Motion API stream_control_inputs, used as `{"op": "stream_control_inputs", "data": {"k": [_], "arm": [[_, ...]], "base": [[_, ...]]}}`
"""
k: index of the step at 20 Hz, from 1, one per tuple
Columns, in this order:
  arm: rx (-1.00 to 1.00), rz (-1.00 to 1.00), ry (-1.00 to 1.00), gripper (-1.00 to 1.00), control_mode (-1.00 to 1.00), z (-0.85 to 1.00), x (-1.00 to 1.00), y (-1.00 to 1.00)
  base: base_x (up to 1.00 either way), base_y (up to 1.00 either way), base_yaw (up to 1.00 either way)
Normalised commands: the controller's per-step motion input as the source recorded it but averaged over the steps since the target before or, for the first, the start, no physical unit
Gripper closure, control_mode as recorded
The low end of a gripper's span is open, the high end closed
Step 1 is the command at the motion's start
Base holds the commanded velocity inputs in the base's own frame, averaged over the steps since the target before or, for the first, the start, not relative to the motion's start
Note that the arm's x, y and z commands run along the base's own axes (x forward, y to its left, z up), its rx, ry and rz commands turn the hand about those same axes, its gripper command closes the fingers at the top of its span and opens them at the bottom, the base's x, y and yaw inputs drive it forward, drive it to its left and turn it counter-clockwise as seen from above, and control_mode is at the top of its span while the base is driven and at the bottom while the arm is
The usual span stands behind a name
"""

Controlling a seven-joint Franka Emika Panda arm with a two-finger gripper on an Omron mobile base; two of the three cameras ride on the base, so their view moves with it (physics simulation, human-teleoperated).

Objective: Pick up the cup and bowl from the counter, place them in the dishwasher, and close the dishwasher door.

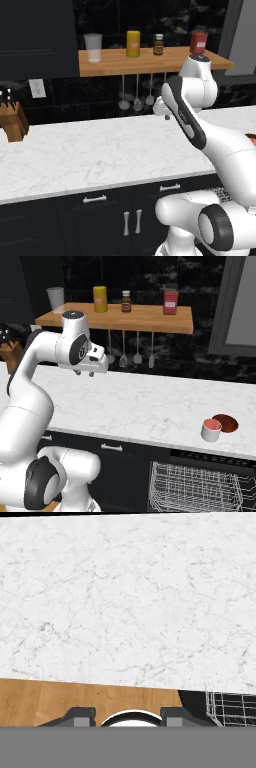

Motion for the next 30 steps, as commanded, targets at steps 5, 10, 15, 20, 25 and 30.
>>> {"op": "stream_control_inputs", "data": {"k": [5,10,15,20,25,30], "arm": [[0.0,-0.02,-0.01,-1.0,-1.0,-0.16,-0.04,-0.34],[0.04,-0.02,-0.02,-1.0,-1.0,-0.34,0.0,-0.99],[0.0,0.01,0.06,-1.0,-1.0,-0.2,0.0,-1.0],[0.0,0.0,0.11,-1.0,-1.0,0.04,0.0,-0.99],[-0.08,-0.01,0.24,-1.0,-1.0,0.14,0.0,-0.83],[-0.17,-0.03,0.33,-1.0,-1.0,0.0,-0.01,-0.73]], "base": [[0.0,0.0,0.0],[0.0,0.0,0.0],[0.0,0.0,0.0],[0.0,0.0,0.0],[0.0,0.0,0.0],[0.0,0.0,0.0]]}}
